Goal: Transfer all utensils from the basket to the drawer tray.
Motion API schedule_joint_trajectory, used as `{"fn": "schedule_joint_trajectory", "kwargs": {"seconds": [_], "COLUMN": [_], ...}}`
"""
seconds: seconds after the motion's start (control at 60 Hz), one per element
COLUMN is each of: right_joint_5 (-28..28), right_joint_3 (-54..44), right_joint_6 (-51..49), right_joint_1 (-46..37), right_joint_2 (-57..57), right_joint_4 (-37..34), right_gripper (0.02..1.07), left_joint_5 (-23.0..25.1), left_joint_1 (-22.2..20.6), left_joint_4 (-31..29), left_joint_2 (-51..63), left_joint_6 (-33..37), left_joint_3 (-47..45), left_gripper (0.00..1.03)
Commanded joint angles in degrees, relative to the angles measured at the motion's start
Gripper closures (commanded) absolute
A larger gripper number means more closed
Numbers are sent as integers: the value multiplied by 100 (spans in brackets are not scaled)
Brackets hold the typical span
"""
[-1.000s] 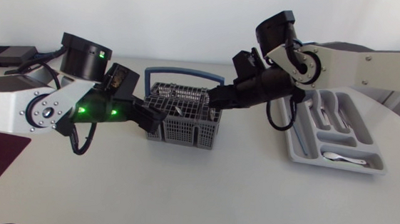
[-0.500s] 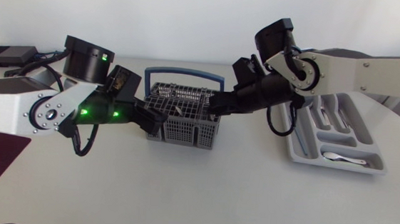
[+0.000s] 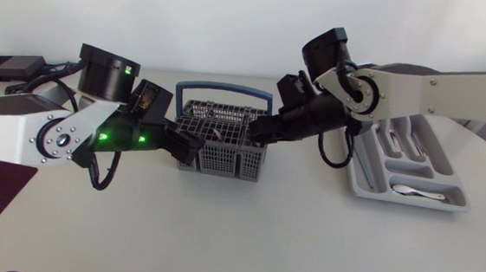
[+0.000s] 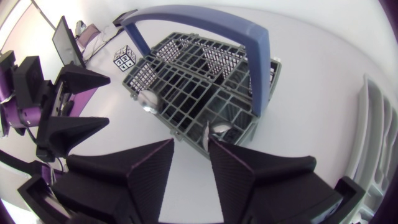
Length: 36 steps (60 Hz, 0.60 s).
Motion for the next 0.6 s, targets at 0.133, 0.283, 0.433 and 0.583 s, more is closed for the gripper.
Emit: {"fn": "schedule_joint_trajectory", "kwargs": {"seconds": [0.133,0.283,0.433,0.583], "right_joint_5": [72,107,195,310], "right_joint_3": [-24,-32,29,82], "right_joint_6": [-28,-19,-19,-11], "right_joint_1": [55,108,125,178], "right_joint_2": [265,300,344,406], "right_joint_4": [63,133,177,177], "right_gripper": [65,76,81,91], "left_joint_5": [55,55,55,55], "left_joint_1": [-40,-49,-58,-58], "left_joint_4": [102,128,137,137], "left_joint_2": [144,180,197,197], "left_joint_6": [92,92,92,92], "left_joint_3": [-176,-193,-184,-184], "left_gripper": [6,6,6,6]}}
